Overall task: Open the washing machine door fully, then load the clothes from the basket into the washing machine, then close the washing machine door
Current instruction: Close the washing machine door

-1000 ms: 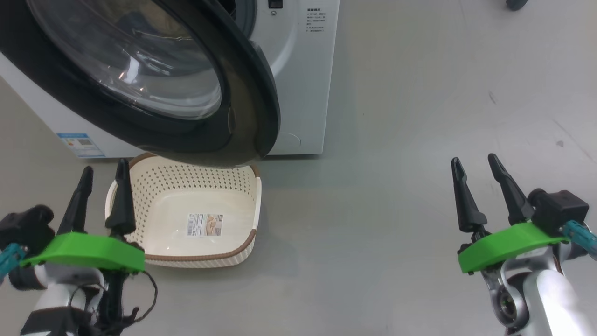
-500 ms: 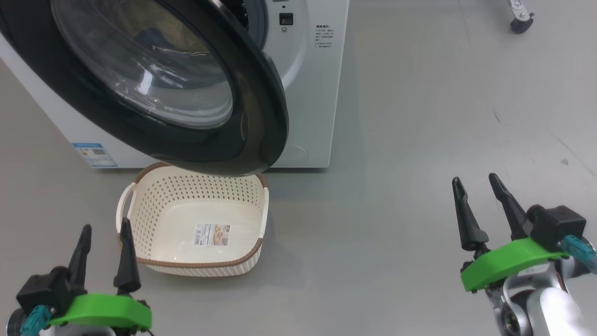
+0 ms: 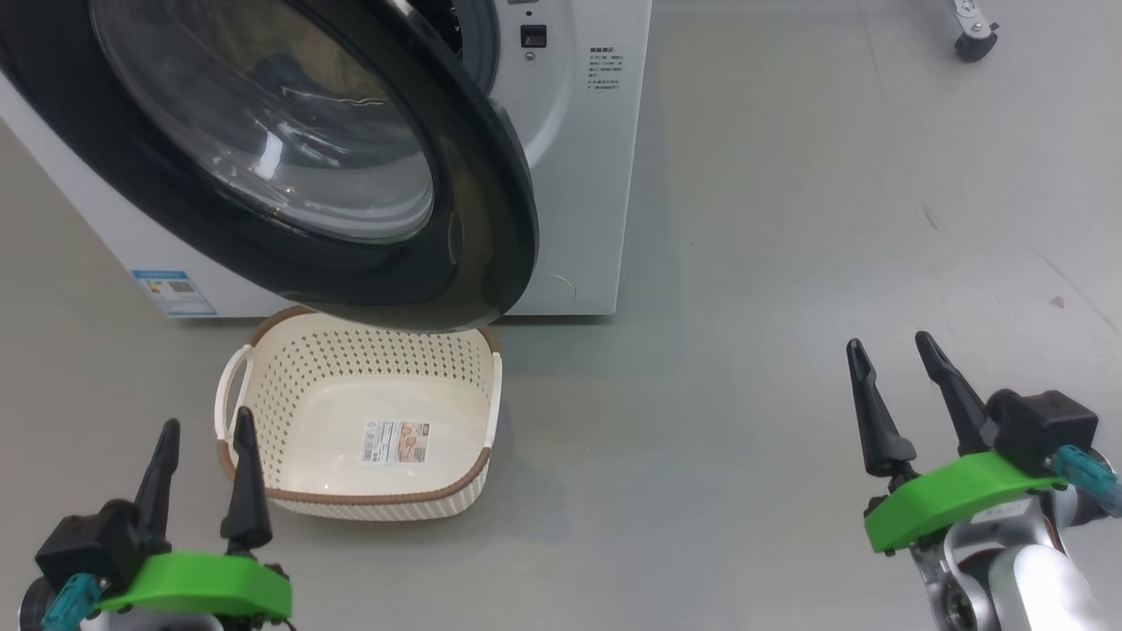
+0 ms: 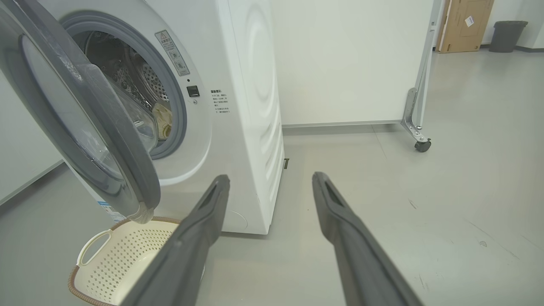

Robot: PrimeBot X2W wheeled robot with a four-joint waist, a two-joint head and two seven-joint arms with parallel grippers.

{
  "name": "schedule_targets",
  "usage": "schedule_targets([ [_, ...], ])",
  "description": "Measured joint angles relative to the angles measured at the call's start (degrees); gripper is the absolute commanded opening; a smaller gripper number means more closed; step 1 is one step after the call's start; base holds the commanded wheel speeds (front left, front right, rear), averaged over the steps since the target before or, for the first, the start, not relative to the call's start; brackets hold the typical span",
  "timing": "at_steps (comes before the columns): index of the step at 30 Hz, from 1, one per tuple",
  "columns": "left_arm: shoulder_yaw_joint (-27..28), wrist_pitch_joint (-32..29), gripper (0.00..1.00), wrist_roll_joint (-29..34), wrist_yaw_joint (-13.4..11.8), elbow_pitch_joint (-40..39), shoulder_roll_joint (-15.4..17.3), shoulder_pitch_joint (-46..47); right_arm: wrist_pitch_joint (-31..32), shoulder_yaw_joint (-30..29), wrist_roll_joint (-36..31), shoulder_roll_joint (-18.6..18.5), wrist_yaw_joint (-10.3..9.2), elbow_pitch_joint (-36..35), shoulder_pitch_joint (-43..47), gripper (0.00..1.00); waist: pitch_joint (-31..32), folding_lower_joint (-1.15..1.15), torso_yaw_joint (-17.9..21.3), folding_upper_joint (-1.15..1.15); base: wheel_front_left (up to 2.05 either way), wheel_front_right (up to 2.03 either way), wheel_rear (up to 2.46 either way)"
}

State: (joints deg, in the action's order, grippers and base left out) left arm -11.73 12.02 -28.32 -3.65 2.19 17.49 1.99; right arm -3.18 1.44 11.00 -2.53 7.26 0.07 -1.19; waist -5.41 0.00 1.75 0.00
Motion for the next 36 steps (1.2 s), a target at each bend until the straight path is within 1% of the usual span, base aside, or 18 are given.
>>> schedule_targets([
  [10, -0.42, -0.29, 1.0, -0.04, 0.02, 0.03, 0.01, 0.01, 0.0, 0.25, 0.04, 0.0, 0.0, 0.01, -0.01, 1.0, -0.26, 0.0, 0.05, 0.0, 0.0, 0.0, 0.0],
  [11, -0.54, -0.29, 1.0, -0.15, 0.03, 0.03, 0.01, 0.03, 0.01, 0.27, 0.11, 0.0, 0.0, 0.04, 0.0, 0.8, -0.34, 0.0, -0.07, 0.0, 0.0, 0.0, 0.0],
  [12, -0.6, -0.27, 1.0, -0.15, 0.05, 0.03, 0.01, 0.05, 0.02, 0.29, 0.1, 0.0, 0.0, 0.05, -0.01, 0.45, -0.5, 0.0, -0.21, 0.0, 0.0, 0.0, 0.0],
  [14, -0.63, -0.19, 1.0, -0.15, 0.08, 0.03, 0.01, 0.16, 0.21, 0.24, 0.08, 0.0, 0.0, 0.07, -0.08, 0.0, -0.83, 0.0, -0.58, 0.0, 0.0, 0.0, 0.0],
  [19, -1.11, 0.16, 1.0, -0.15, 0.16, 0.56, -0.01, 1.55, 0.79, 0.67, -0.63, 0.0, 0.0, 0.27, -1.59, 0.0, -1.74, 0.0, -2.03, 0.0, 0.0, 0.0, 0.0],
  [25, -1.82, 0.57, 1.0, -0.14, 1.12, 1.96, -0.2, 3.2, 1.19, 1.46, -1.6, -0.01, 0.0, 0.77, -6.78, 0.0, -2.52, 0.0, -4.99, 0.0, 0.0, 0.0, 0.0],
  [29, -2.48, 1.04, 1.0, -0.09, 1.64, 3.37, -0.64, 4.04, 1.18, 3.49, -2.02, -0.03, 0.0, 0.85, -10.6, 0.0, -2.68, 0.0, -7.36, 0.0, 0.0, 0.0, 0.0],
  [30, -2.48, 1.04, 1.0, -0.09, 1.64, 3.37, -0.64, 4.04, 1.18, 3.49, -2.02, -0.03, 0.0, 0.85, -10.6, 0.0, -2.68, 0.0, -7.36, 0.0, 0.0, 0.0, 0.0],
  [36, -3.37, 1.57, 1.0, 0.01, 2.63, 5.23, -1.53, 5.53, 1.22, 9.7, -1.92, -0.18, 0.0, 0.35, -15.98, 0.0, -2.48, 0.0, -11.1, 0.0, 0.0, 0.0, 0.0],
])
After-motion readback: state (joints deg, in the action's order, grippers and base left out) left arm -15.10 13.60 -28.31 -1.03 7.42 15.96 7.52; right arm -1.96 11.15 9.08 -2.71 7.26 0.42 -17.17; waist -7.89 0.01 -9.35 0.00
